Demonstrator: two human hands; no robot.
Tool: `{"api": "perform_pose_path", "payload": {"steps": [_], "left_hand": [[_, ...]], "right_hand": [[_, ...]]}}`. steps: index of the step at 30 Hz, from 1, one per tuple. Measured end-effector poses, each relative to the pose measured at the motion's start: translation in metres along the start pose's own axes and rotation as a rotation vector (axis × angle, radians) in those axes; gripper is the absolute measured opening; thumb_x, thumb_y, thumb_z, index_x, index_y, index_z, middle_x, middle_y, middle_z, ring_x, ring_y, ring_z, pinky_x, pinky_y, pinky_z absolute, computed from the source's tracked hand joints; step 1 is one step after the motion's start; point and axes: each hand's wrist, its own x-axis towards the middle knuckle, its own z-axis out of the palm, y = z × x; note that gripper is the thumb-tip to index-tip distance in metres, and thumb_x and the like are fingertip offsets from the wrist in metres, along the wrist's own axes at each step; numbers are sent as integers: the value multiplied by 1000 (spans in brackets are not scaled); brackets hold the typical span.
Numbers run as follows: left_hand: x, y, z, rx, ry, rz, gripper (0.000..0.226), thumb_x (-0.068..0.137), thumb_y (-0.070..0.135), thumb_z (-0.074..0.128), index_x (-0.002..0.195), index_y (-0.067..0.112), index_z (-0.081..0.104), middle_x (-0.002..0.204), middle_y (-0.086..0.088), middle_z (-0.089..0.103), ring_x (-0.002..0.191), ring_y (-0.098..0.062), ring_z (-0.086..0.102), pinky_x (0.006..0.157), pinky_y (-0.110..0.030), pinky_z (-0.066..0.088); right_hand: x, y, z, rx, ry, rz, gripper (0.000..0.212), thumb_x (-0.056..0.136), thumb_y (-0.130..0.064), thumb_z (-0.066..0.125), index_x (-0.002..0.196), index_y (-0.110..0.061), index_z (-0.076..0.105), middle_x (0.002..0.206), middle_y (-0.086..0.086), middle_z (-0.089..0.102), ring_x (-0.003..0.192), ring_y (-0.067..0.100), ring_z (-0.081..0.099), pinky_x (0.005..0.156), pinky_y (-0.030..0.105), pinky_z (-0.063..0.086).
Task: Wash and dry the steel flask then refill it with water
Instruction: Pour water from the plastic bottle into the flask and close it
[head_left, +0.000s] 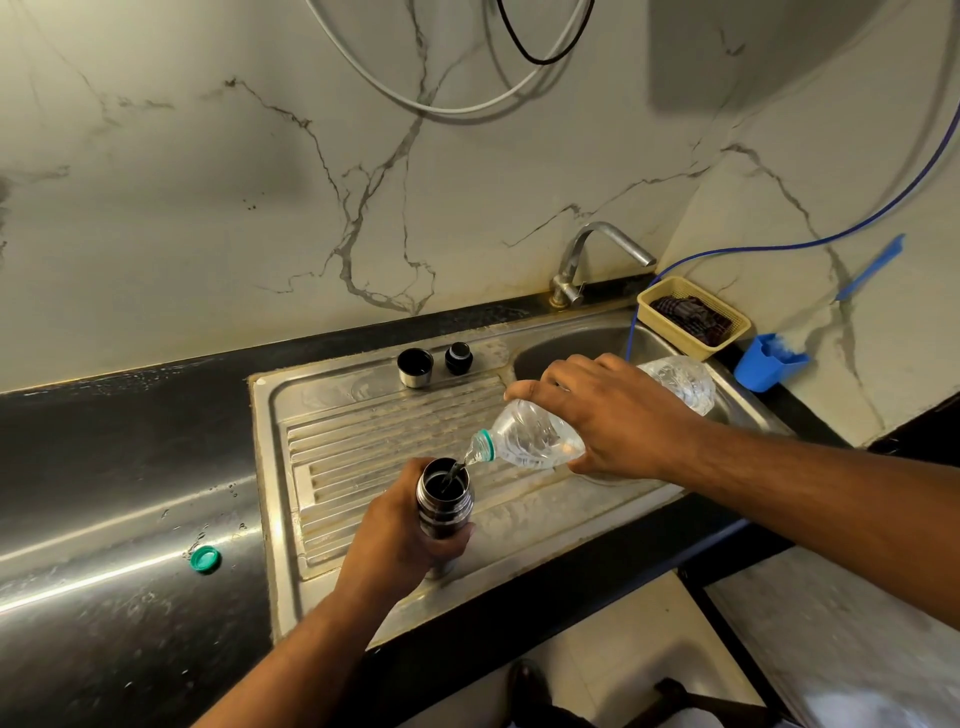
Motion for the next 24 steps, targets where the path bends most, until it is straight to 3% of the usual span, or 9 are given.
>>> {"api": "perform_pose_path", "payload": {"steps": [11, 24], "left_hand": [[-1, 1, 0, -9, 0, 11, 61, 65, 34, 93, 112, 38, 54, 101, 30, 65, 88, 4, 64, 73, -14, 49], [-1, 1, -1, -13, 1, 3, 62, 64, 37, 91, 113, 39, 53, 102, 30, 66, 90, 2, 65, 75, -21, 52]], "right_hand": [[-2, -1, 2, -13, 5, -1, 103, 73, -51, 85, 152, -37, 20, 128, 0, 54, 114, 19, 53, 89, 36, 46], [-1, -1, 5, -13, 6, 2, 103, 71, -52, 86, 151, -37, 23, 128, 0, 54, 113, 18, 53, 90, 37, 47]]}}
